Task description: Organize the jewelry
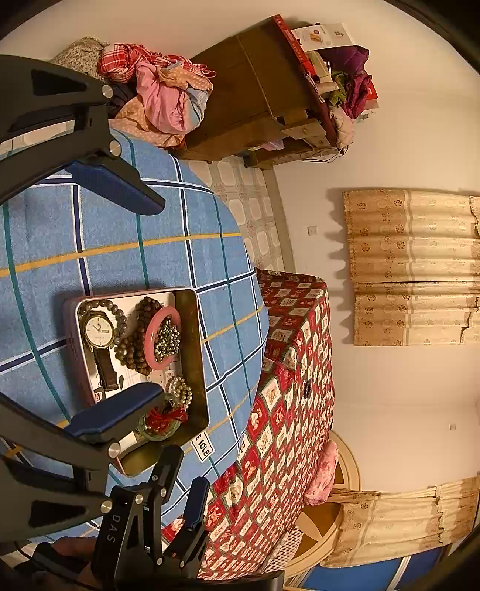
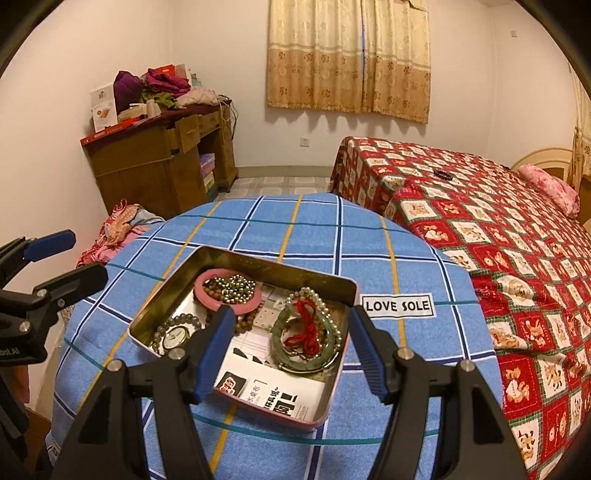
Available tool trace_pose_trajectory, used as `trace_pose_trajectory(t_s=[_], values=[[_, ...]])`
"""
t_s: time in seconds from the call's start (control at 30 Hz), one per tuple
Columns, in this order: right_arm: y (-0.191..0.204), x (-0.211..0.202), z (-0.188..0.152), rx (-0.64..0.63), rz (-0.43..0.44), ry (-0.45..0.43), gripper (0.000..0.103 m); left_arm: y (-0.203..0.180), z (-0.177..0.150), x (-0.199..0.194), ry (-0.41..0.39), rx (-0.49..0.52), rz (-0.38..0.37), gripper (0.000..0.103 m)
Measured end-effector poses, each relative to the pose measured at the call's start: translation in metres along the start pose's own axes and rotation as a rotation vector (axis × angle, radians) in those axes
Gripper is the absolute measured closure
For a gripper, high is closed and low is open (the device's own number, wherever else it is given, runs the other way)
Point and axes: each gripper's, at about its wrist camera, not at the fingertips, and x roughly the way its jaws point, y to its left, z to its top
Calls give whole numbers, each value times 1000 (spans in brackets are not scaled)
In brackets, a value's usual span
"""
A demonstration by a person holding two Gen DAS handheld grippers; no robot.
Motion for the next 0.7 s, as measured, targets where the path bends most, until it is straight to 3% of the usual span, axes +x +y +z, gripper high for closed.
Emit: trace_pose_trajectory(t_s=[0.43, 0.7], values=[[2, 4, -1, -9, -3, 2, 36, 2, 1, 1, 8, -5, -8, 11], [2, 4, -1, -8, -2, 2, 36, 1, 3, 3, 11, 14, 35, 11]])
